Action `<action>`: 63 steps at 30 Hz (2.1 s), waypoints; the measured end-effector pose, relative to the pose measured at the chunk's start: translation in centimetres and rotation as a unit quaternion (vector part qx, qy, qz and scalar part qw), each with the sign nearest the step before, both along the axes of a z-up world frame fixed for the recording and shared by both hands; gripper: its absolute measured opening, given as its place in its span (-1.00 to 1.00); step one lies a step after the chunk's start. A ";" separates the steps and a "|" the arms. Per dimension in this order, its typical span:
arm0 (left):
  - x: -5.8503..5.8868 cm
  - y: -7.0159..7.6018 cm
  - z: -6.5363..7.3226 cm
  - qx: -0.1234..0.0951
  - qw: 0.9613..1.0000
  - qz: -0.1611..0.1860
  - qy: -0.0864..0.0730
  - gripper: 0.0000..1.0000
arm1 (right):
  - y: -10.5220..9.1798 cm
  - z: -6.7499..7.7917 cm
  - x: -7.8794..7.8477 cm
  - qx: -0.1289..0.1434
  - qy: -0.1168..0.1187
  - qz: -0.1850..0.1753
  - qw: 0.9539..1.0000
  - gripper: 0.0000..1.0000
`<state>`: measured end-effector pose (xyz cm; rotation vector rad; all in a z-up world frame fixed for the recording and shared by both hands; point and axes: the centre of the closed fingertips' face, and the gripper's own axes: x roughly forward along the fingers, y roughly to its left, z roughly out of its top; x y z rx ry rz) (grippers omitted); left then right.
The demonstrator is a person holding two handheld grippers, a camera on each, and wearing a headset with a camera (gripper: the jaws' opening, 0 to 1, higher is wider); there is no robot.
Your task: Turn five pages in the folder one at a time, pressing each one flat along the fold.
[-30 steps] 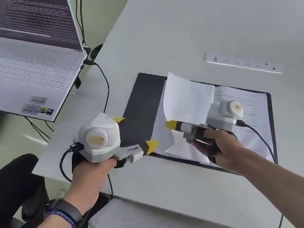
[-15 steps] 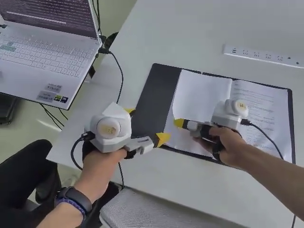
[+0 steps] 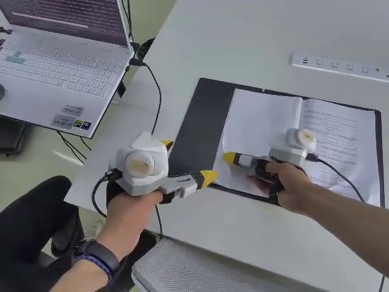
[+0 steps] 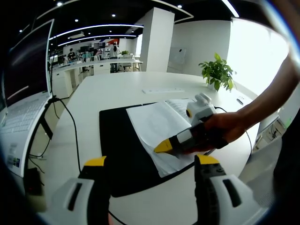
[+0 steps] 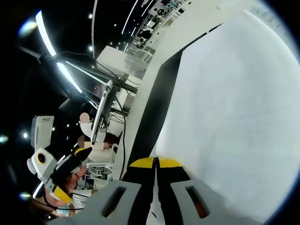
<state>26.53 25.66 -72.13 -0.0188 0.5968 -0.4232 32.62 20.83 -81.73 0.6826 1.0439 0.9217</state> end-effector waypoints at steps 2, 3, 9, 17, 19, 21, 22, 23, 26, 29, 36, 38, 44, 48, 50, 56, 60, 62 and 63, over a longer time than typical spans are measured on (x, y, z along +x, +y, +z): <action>-0.1 -0.1 0.0 0.003 1.000 -0.001 0.000 0.47 | 0.0 -0.1 0.0 -0.005 -0.002 0.001 1.000 -1.00; -0.1 -0.1 0.0 0.003 1.000 -0.001 0.000 0.47 | 0.0 -0.1 0.0 -0.007 -0.005 0.002 1.000 -1.00; -0.3 -0.3 0.0 0.003 1.000 -0.001 0.005 0.47 | 0.2 0.3 -0.3 -0.008 -0.015 0.003 1.000 -0.94; -0.5 -0.7 0.0 0.002 1.000 -0.007 0.010 0.40 | 0.7 1.3 -1.0 0.001 -0.041 0.020 0.999 -0.61; -0.4 -0.9 0.0 0.001 1.000 -0.014 0.009 0.38 | 0.6 1.5 -1.2 0.001 -0.041 0.019 0.999 -0.57; -0.3 -1.3 0.0 -0.007 1.000 -0.023 0.009 0.34 | 0.5 1.9 -1.4 0.008 -0.047 0.024 0.999 -0.48; -0.3 -1.5 0.0 -0.009 0.999 -0.028 0.011 0.34 | 0.5 2.0 -1.5 0.010 -0.048 0.026 0.998 -0.42; -0.3 -1.7 -0.2 -0.010 0.999 -0.033 0.013 0.35 | 0.4 2.1 -1.6 0.018 -0.048 0.032 0.998 -0.33; -0.2 -1.9 -0.4 -0.003 0.999 -0.044 0.014 0.29 | -0.2 2.7 -1.4 0.024 -0.062 0.029 0.997 -0.15; 0.0 -2.1 -0.4 -0.003 0.999 -0.049 0.013 0.25 | -1.2 3.3 -1.2 0.029 -0.070 0.020 0.997 -0.05; 0.9 -3.1 -0.5 -0.010 0.997 -0.072 0.009 0.00 | -4.9 5.4 0.5 0.025 -0.103 -0.020 0.994 -0.12; 1.2 -3.5 -0.7 -0.008 0.996 -0.083 0.010 -0.05 | -5.9 6.1 1.0 0.030 -0.107 -0.037 0.993 -0.13; 2.6 -4.8 -1.3 0.003 0.995 -0.104 0.011 -0.28 | -8.9 8.9 0.8 0.030 -0.135 -0.061 0.988 -0.18; 3.1 -5.4 -2.2 0.008 0.994 -0.109 0.019 -0.43 | -10.5 9.9 0.7 0.032 -0.147 -0.068 0.986 -0.17; 3.4 -5.8 -3.0 0.017 0.993 -0.116 0.021 -0.57 | -11.6 10.1 0.8 0.028 -0.152 -0.076 0.985 -0.18; 3.7 -6.7 -5.2 0.038 0.989 -0.137 0.041 -0.79 | -14.1 10.5 1.4 0.029 -0.155 -0.101 0.982 -0.22; 3.6 -6.9 -6.5 0.035 0.988 -0.141 0.050 -0.95 | -15.2 10.2 1.6 0.024 -0.151 -0.108 0.982 -0.24; 3.3 -6.9 -7.4 0.040 0.987 -0.143 0.059 -0.96 | -16.0 10.0 1.7 0.024 -0.148 -0.117 0.982 -0.25; 3.2 -6.8 -7.7 0.041 0.987 -0.143 0.061 -0.98 | -16.2 9.9 1.8 0.025 -0.147 -0.119 0.982 -0.25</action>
